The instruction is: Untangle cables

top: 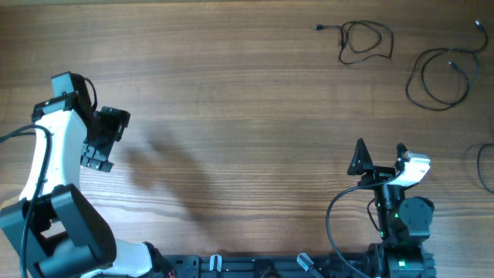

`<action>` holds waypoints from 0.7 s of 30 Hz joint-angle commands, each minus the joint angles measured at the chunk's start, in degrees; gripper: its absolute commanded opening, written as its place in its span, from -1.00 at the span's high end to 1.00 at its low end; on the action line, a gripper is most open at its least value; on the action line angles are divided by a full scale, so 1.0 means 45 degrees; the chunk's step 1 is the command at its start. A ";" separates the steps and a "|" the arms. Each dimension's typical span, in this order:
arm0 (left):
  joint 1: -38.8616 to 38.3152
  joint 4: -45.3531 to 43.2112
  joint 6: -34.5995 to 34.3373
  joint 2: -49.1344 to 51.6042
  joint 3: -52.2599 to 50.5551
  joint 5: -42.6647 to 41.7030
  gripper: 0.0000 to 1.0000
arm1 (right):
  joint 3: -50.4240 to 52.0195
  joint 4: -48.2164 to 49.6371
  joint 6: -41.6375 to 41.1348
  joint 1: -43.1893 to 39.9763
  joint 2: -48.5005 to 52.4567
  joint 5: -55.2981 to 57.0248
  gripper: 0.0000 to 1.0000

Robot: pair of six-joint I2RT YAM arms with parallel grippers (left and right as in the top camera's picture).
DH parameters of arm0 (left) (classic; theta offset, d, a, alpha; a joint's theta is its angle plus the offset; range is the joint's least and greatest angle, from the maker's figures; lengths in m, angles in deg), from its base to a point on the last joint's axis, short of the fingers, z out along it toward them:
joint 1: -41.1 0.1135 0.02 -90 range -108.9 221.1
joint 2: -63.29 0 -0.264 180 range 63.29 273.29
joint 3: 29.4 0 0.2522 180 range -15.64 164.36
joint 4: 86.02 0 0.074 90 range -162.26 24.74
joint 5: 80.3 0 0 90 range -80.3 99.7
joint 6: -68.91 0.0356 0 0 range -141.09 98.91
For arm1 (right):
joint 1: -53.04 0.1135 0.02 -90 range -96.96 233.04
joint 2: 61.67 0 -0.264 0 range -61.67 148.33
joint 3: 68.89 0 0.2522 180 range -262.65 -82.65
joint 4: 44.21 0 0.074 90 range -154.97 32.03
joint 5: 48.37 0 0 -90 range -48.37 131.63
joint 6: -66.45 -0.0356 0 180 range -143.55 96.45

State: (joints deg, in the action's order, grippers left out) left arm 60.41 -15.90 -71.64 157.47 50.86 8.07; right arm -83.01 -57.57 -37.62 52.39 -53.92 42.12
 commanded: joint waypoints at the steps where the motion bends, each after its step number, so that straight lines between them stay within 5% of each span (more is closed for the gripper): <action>1: 0.0068 0.0000 -0.0160 -0.0097 0.0058 0.0034 -1.00 | 0.0010 0.0015 0.1103 0.0005 -0.0068 -0.0204 -1.00; 4: 0.0068 0.0000 -0.0160 -0.0097 0.0058 0.0034 -1.00 | 0.0010 -0.0058 0.3113 0.0005 -0.0068 -0.0899 -0.99; 9: 0.0068 0.0000 -0.0160 -0.0097 0.0058 0.0034 -1.00 | 0.0010 -0.0068 0.2016 0.0005 -0.0068 -0.0884 -1.00; 21: 0.0068 0.0000 -0.0160 -0.0097 0.0058 0.0034 -1.00 | 0.0010 -0.0073 0.3881 0.0005 -0.0044 -0.0835 -0.99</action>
State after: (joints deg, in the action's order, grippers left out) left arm 60.41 -15.88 -71.64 157.47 50.86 8.07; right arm -83.01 -57.98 -22.71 52.39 -53.92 39.06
